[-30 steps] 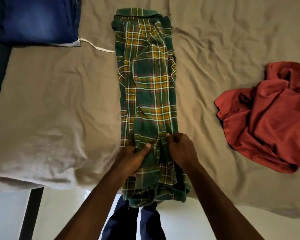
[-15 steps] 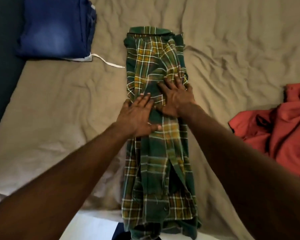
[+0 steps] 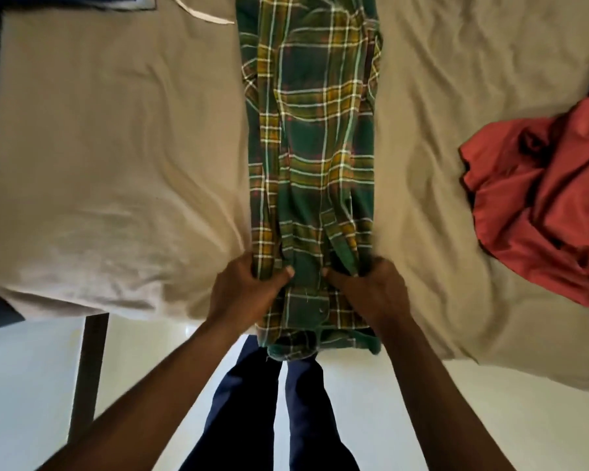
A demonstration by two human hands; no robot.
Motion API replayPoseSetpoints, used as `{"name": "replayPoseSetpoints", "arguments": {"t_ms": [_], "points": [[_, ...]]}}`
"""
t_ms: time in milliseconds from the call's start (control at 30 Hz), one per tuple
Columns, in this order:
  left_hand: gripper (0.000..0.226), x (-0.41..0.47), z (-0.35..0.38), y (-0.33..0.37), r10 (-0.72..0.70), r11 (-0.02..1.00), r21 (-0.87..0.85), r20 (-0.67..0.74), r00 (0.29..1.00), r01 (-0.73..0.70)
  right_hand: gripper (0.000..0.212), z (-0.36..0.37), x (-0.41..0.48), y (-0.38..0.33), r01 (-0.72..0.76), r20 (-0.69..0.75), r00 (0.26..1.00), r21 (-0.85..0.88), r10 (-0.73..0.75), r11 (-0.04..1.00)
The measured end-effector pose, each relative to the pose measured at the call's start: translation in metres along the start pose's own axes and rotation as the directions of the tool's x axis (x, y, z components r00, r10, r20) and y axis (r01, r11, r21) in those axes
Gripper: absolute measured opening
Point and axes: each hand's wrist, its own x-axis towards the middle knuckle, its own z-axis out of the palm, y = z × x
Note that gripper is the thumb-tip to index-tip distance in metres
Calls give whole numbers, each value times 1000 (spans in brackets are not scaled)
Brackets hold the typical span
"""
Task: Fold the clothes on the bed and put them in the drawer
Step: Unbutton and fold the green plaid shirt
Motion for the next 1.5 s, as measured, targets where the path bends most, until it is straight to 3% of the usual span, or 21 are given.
{"name": "replayPoseSetpoints", "arguments": {"t_ms": [67,133,200,300,433,567,633,700,767,867,967,1000,1067,1100,1167,1233,1300,1333,1400,1433,1500], "points": [[53,-7,-5,-1,-21,996,-79,133,991,32,53,-9,0,4,-57,169,985,210,21,976],[41,-11,-17,4,-2,993,-115,219,976,28,50,-26,-2,1,-97,298,954,238,22,966],[23,-9,-34,19,-15,976,-202,311,950,81,64,-47,0,-12,-114,371,929,293,-3,949],[24,0,-71,59,24,890,-424,412,911,168,70,-82,10,-53,-127,450,885,477,-118,870],[21,50,-114,125,14,761,-588,436,900,273,24,-116,43,-143,-153,387,917,570,-99,807],[29,115,-122,172,-30,500,-830,267,963,246,47,-112,87,-200,-89,273,947,728,-169,679],[28,136,-114,175,-85,453,-873,158,984,179,48,-98,109,-206,-20,148,980,732,-130,681],[25,149,-104,168,-89,494,-865,57,994,94,36,-82,129,-196,144,-137,988,609,-76,780],[17,160,-93,154,-61,671,-738,-149,987,-70,43,-68,133,-175,244,-395,914,341,-97,908],[30,150,-74,128,24,943,-288,-443,896,-168,71,-42,120,-140,232,-429,892,161,-144,959],[30,117,-48,113,180,966,-50,-577,796,-254,45,-21,107,-113,368,-597,741,-21,-307,930],[31,113,-39,111,172,967,-60,-566,807,-248,38,-16,104,-109,407,-631,694,-54,-347,912],[43,105,-30,122,-9,958,-261,-444,896,-120,34,-8,101,-102,428,-631,693,-29,-349,903],[50,105,-29,130,-99,913,-404,-365,926,-62,34,-6,101,-100,425,-608,715,-14,-345,905],[47,102,-34,151,-94,765,-641,-205,974,-61,34,-7,104,-98,411,-546,770,30,-330,911],[36,95,-52,179,165,476,-872,-41,985,-116,31,-12,109,-101,371,-490,835,166,-250,913],[34,89,-69,195,378,234,-963,-33,925,-130,25,-19,112,-103,371,-482,851,271,-208,888],[35,92,-75,194,394,259,-940,-109,913,-224,24,-23,114,-103,386,-504,836,257,-218,886],[32,103,-79,182,237,592,-680,-366,900,-433,28,-31,117,-102,369,-490,842,219,-225,903],[27,109,-75,167,136,771,-495,-487,863,-401,33,-34,117,-101,332,-447,870,218,-209,918],[23,106,-55,132,-22,948,-276,-557,830,-160,45,-32,115,-95,266,-375,908,168,-188,949]]}}
